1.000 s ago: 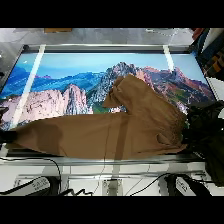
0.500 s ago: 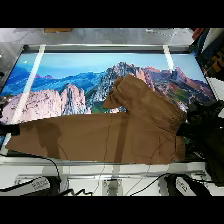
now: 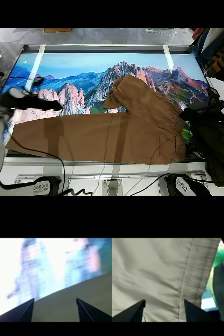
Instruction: Fold the clothes and pants, and hang the long-sleeved shirts on hangers.
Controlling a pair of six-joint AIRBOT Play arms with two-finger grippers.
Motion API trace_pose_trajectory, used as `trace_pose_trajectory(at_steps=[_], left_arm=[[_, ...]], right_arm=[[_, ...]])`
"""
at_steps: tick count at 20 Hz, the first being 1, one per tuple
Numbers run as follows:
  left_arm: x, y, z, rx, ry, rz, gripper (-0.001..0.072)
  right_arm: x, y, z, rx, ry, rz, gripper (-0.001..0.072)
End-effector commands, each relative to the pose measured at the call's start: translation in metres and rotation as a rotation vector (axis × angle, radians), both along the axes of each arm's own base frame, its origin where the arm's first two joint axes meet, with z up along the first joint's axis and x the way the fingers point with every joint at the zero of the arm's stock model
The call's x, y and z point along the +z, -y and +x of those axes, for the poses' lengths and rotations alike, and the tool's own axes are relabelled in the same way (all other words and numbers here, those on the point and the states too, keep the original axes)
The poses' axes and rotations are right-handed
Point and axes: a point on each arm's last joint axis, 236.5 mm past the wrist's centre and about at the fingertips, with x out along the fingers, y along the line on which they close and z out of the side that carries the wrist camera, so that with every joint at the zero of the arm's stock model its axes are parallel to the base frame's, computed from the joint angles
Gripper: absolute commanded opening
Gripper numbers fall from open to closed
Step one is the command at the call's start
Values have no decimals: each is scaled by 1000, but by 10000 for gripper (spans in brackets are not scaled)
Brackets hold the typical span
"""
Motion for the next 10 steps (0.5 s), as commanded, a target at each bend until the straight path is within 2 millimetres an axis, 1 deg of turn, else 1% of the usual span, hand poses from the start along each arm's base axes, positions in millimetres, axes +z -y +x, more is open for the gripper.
trace_pose_trajectory(at_steps=[1, 3, 4, 5, 7, 10], left_arm=[[0, 136, 1, -88, -38, -282, 567], [-26, 174, -4, -134, -39, -242, 627], [-37, 188, 0, -135, -16, -220, 629], [-44, 199, 5, -128, 16, -197, 629], [-53, 212, 18, -102, 83, -161, 628], [-59, 231, 28, -121, 113, -150, 620]], right_arm=[[4, 2, 8, -19, 35, -1, 536], [4, 2, 8, -19, 34, 0, 536], [4, 2, 8, -19, 34, 0, 536], [4, 2, 8, -19, 34, 0, 536], [4, 2, 8, -19, 34, 0, 536], [4, 2, 8, -19, 36, -1, 536]])
